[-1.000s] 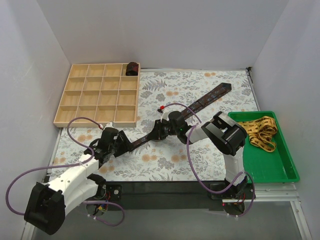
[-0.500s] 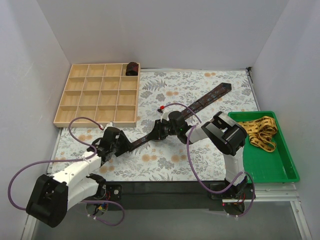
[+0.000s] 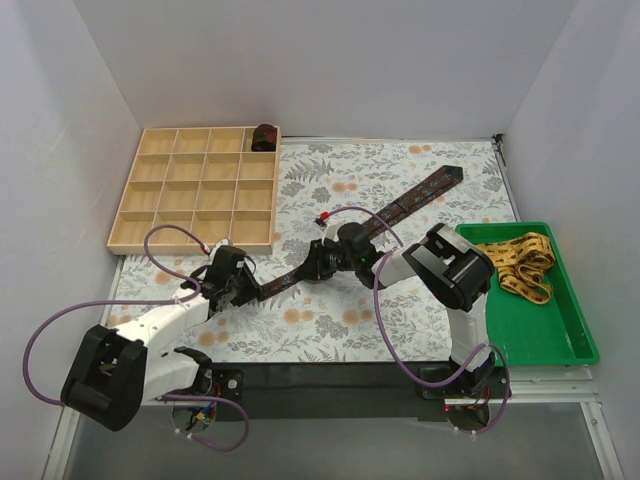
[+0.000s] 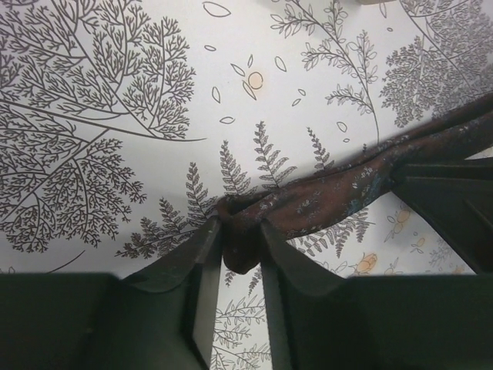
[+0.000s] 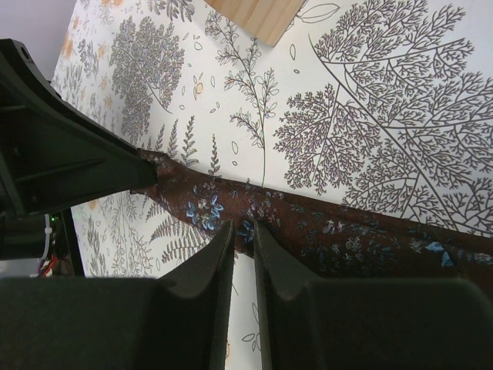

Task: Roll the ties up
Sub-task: Roll the tie

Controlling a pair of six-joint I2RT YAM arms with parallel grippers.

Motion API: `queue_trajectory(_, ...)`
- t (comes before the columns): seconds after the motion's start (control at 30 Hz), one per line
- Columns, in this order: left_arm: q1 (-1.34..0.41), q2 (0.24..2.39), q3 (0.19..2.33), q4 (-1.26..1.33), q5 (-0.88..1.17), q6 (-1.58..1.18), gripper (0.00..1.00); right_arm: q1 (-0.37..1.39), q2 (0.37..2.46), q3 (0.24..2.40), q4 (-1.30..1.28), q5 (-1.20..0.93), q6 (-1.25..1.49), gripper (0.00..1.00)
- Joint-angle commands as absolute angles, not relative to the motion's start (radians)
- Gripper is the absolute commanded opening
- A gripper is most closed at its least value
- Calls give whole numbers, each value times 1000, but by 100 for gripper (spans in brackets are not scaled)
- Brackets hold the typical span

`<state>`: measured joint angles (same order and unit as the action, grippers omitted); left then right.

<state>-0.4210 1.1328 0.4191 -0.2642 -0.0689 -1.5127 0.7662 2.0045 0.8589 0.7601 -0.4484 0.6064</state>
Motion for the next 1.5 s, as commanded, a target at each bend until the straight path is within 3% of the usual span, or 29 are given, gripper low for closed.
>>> queue_trajectory(0.0,-419,1183,428,-403,-120,-1474,22,762,2003,841,733,-431,586,20)
queue_trajectory(0.1,-419,1198,449,-423,-132,-1459,17,764,2017,851,733,-431,591,20)
queue_trajectory(0.23,-419,1189,475,-454,-161,-1436,1,764,2023,859,732,-430,600,20)
queue_trajectory(0.3,-419,1184,489,-468,-176,-1419,0,765,2028,865,732,-431,604,20)
queue_trajectory(0.8,-419,1151,548,-503,-229,-1333,0,788,1878,949,603,-428,552,21)
queue_trajectory(1.47,-419,1135,604,-531,-271,-1255,0,897,2086,1147,496,-422,514,22)
